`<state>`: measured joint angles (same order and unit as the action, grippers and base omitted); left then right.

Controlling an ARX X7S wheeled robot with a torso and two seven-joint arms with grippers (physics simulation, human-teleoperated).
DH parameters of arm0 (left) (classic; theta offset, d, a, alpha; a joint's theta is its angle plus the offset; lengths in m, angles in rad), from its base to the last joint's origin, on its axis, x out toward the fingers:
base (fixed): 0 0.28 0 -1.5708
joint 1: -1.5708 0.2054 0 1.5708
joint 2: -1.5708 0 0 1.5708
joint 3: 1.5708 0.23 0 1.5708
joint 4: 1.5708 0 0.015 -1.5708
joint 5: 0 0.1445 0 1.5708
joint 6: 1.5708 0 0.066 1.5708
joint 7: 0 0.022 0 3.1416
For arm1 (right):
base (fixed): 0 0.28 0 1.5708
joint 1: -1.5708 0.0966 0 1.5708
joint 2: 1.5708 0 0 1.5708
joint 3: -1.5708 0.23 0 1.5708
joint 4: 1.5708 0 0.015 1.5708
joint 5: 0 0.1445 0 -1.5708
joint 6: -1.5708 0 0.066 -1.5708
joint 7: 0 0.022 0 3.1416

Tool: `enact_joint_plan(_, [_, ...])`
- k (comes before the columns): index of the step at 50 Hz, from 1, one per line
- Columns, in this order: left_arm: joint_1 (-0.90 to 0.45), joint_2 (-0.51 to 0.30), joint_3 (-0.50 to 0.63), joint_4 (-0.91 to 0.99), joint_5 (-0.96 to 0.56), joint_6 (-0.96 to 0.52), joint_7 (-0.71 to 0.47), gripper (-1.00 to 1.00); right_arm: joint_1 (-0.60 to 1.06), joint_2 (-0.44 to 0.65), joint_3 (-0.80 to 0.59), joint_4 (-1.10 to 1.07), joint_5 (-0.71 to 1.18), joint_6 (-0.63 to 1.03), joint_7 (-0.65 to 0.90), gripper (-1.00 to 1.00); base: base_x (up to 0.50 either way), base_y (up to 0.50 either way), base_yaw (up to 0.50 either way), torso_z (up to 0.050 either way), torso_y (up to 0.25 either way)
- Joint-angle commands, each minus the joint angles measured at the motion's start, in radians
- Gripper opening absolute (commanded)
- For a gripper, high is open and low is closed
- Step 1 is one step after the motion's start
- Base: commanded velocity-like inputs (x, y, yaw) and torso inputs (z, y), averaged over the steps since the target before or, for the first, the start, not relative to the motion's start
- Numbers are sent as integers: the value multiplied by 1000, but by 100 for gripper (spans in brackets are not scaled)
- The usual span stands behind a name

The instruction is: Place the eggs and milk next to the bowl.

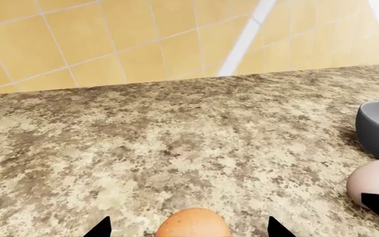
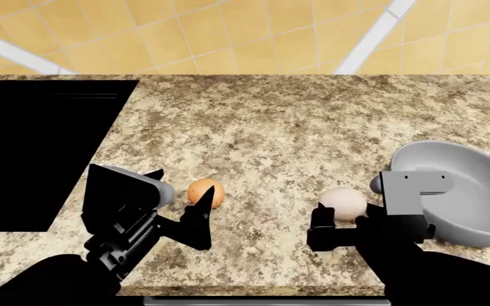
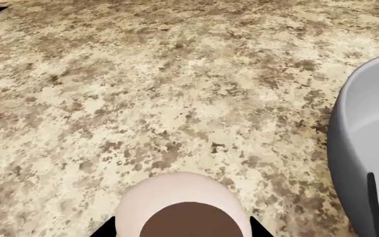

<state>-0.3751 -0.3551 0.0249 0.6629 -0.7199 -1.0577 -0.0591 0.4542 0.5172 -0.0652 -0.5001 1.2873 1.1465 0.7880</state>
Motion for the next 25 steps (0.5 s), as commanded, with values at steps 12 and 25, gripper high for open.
enact_joint_plan(12, [-10, -10, 16, 1, 1, 8, -17, 100, 31, 23, -3, -121, -12, -25, -7, -100, 0, 0, 0, 0, 0])
enact_joint_plan(25, [-103, -34, 31, -8, -30, -55, -18, 100, 71, 25, -20, -176, 31, -16, -13, -100, 0, 0, 0, 0, 0])
